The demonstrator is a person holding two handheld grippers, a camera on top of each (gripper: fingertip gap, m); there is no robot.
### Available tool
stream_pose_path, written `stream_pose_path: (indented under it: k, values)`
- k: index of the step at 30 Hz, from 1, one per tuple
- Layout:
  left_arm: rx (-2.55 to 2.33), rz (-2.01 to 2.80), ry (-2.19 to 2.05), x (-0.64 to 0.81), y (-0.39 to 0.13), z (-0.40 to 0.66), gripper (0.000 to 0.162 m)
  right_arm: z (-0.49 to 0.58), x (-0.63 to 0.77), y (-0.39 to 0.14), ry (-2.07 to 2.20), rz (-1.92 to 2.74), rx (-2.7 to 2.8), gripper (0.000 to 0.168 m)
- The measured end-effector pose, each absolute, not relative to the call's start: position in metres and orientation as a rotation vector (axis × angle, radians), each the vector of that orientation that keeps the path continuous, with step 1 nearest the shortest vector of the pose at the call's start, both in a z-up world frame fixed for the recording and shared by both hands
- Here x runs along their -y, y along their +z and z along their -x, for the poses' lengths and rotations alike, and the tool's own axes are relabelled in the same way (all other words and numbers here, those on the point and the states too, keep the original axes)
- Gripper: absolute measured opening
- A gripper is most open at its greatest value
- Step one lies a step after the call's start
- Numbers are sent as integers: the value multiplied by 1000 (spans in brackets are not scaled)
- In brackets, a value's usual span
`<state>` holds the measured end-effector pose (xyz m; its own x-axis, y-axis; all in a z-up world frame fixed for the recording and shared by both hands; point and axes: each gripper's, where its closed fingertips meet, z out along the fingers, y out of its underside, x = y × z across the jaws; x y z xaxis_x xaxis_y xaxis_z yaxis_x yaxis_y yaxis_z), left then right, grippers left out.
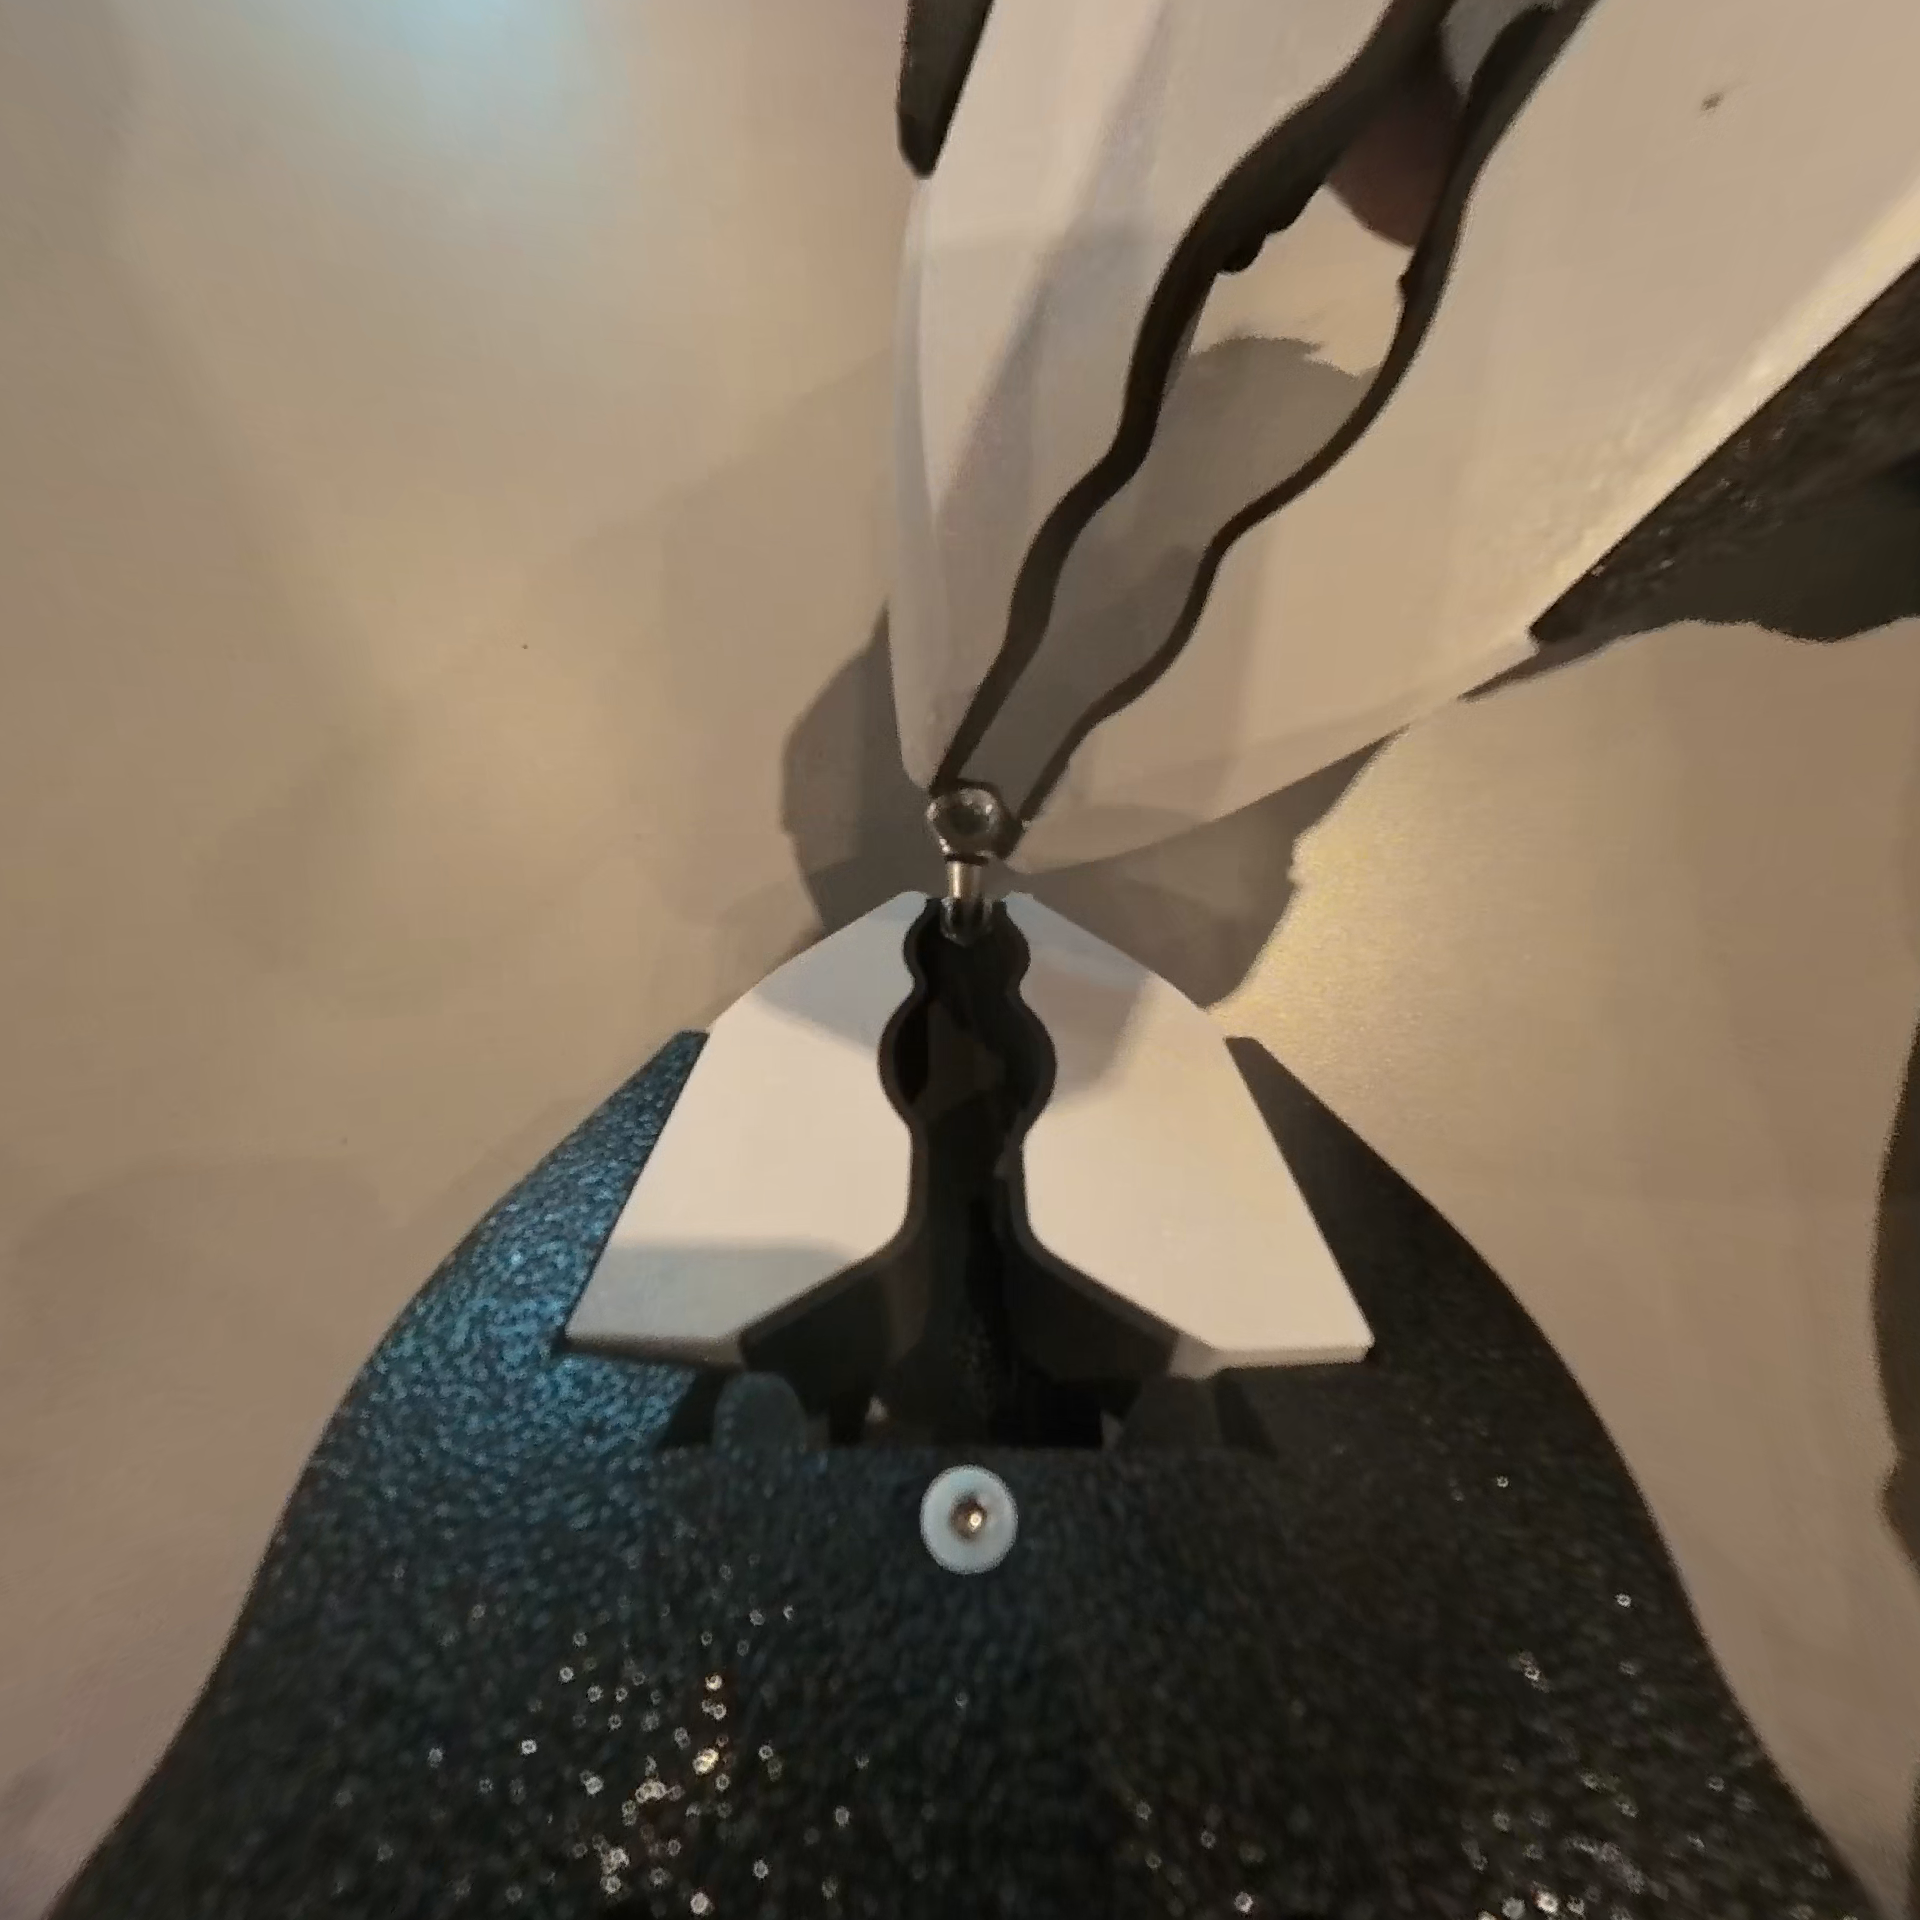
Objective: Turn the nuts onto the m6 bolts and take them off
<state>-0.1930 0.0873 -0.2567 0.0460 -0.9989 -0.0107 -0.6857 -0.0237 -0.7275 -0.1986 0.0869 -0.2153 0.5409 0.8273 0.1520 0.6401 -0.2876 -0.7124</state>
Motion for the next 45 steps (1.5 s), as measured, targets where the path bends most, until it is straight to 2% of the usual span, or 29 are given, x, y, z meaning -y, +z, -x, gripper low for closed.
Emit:
stream_pose_path:
  k: [18, 22, 25, 36, 40, 45]
  values:
    - [-1685, 1795, -749, -86, -257, 193, 9, 198, -87, -217, 357, 2102, 1149, 11]
    - [-1684, 1795, -752, -86, -257, 193, 9, 198, -89, -208, 374, 2027, 1076, 22]
    - [-1683, 1796, -756, -86, -257, 193, 9, 196, -84, -206, 427, 1972, 1010, 23]
    - [-1681, 1800, -765, -86, -257, 193, 9, 201, -77, -215, 478, 1903, 938, 22]
    - [-1681, 1800, -768, -86, -257, 193, 9, 202, -73, -213, 511, 1889, 940, 13]
    - [-1681, 1799, -772, -85, -257, 192, 9, 197, -81, -209, 470, 1878, 904, 17]
